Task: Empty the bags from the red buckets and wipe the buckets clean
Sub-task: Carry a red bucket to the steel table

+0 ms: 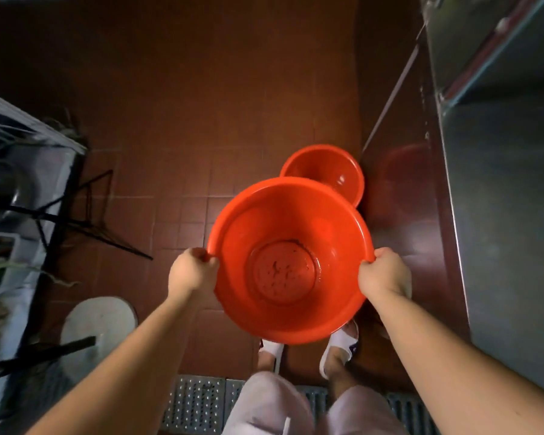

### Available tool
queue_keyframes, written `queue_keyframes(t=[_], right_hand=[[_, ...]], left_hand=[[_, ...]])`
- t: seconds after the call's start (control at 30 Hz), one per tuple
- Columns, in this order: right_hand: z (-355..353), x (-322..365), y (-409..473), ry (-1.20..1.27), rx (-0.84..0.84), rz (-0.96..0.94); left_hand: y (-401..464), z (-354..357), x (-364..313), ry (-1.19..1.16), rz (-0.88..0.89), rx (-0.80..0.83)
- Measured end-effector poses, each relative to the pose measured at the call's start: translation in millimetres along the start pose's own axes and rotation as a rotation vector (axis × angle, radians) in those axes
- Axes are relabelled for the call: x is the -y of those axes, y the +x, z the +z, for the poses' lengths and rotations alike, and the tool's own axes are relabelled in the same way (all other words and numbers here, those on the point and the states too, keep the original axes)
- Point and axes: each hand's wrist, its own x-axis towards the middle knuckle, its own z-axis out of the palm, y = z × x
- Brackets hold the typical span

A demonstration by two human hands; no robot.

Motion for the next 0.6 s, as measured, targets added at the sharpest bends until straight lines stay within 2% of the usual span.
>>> queue_keyframes(t=[0.23,0.4,0.6], right_hand=[[-108,69,-50,0.07,-0.139,-0.122],[-201,106,-102,0.138,-0.262,-0.129],[-310,103,-159,0.237,-0.459,-0.111]], left_hand=[[-8,-124,-40,-0.151,0.184,-0.04],[-15,-207,-93,-0.235,0.339,-0.053],[-55,-263,-169,-0.385,0.514,-0.032]])
